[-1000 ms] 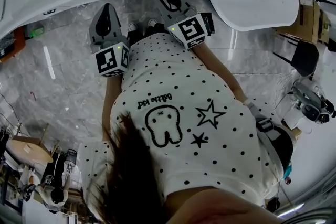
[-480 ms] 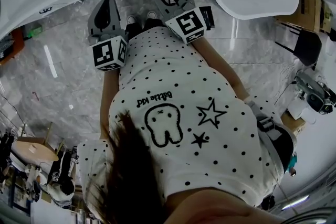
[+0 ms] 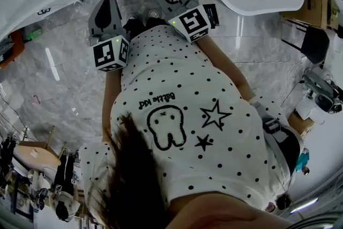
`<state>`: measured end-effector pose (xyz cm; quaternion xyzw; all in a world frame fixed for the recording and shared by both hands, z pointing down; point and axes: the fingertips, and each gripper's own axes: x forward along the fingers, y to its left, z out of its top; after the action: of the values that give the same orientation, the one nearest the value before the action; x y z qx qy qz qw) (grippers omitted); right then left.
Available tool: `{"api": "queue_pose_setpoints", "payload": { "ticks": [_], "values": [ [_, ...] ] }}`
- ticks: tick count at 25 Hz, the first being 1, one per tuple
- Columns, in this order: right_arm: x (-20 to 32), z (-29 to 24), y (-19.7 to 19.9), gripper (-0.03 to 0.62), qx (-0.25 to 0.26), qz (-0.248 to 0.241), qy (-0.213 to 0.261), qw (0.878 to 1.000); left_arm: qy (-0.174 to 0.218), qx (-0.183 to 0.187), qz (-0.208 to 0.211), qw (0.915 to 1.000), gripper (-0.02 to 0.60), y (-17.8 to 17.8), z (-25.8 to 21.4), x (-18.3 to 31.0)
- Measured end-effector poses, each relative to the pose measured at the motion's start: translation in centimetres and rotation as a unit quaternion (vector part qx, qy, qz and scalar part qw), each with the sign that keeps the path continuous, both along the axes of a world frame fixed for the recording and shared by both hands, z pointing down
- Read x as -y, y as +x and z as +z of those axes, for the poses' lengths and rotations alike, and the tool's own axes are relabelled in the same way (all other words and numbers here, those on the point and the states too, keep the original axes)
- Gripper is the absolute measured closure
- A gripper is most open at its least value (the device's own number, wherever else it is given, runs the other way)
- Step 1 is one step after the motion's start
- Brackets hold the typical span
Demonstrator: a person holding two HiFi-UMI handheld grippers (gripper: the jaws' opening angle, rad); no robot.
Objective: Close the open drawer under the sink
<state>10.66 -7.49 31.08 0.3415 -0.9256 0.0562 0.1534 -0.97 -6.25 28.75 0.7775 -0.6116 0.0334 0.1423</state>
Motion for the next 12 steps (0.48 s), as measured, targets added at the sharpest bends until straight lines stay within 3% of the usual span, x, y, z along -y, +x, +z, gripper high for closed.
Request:
{"api": "queue_pose_setpoints", "payload": {
  "ticks": [12],
  "values": [
    [-1.2, 0.2, 1.3, 0.580, -0.001, -0.016, 0.004, 1.000, 0.011, 0.007, 0.006, 0.9999, 0.577, 2.2, -0.1, -1.5]
  ]
}}
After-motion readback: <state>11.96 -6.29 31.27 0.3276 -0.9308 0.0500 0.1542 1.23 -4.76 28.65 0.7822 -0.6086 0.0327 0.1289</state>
